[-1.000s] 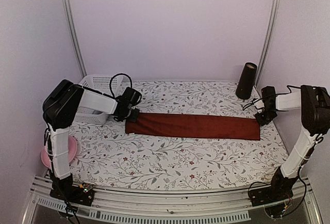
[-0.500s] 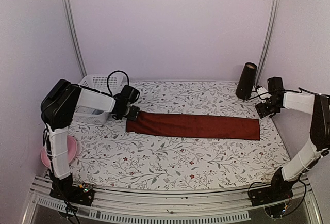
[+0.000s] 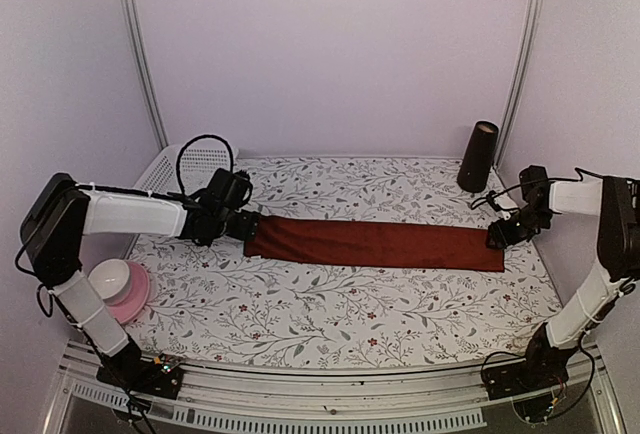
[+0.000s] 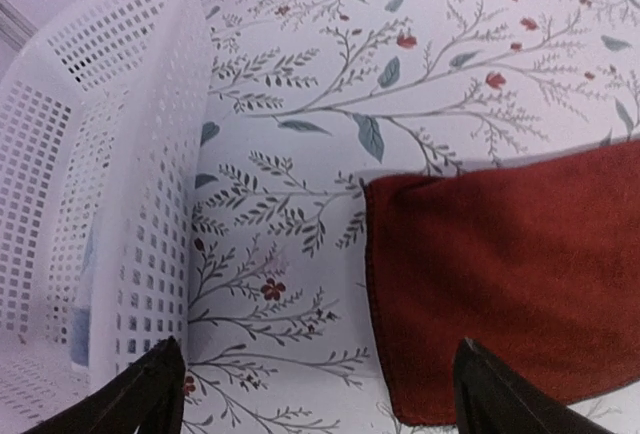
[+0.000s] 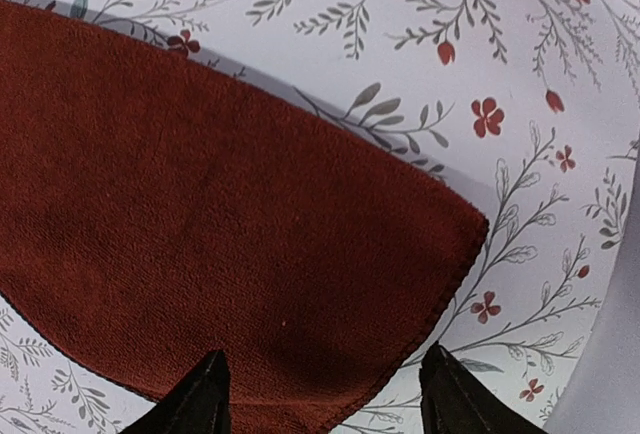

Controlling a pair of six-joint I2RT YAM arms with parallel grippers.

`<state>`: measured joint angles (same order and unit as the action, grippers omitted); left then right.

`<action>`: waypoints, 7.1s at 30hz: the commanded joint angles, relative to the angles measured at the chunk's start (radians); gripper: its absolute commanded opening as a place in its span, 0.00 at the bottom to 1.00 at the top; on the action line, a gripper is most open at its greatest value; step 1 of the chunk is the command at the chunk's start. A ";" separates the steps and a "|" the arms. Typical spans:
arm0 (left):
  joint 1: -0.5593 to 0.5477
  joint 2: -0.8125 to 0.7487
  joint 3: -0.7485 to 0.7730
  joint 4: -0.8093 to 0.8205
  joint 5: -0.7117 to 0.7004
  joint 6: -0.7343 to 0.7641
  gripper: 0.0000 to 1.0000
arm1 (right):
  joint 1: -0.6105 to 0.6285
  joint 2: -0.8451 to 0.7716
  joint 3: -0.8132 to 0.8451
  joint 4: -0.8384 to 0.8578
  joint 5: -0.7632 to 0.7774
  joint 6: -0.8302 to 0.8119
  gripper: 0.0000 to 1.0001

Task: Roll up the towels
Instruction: Adjust the towel at the center of the board, then pick up the towel from the center of the board, then fold the towel at the center of the board.

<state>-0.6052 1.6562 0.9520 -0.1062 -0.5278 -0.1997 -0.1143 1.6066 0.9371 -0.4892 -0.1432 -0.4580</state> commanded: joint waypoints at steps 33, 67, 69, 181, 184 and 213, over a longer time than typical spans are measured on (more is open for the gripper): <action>-0.134 0.074 0.004 -0.048 -0.181 0.024 0.92 | -0.109 0.205 0.051 -0.059 -0.148 0.069 0.10; -0.185 -0.098 -0.027 -0.148 -0.066 0.008 0.95 | 0.110 -0.046 0.366 -0.479 -0.491 -0.085 0.02; -0.186 -0.112 -0.031 -0.158 -0.068 0.008 0.95 | 0.181 -0.004 0.414 -0.489 -0.510 -0.071 0.02; 0.108 0.233 0.361 0.039 0.893 0.155 0.92 | 0.509 0.216 0.535 -0.314 -0.352 -0.298 0.65; 0.119 0.380 0.469 0.002 0.976 0.162 0.85 | 0.505 0.212 0.483 -0.304 -0.332 -0.326 0.65; 0.139 0.617 0.570 0.038 1.146 0.121 0.53 | 0.482 0.317 0.439 -0.266 -0.331 -0.314 0.66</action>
<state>-0.4767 2.2494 1.4956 -0.0910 0.5793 -0.0723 0.3717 1.9072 1.3914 -0.7681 -0.4763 -0.7647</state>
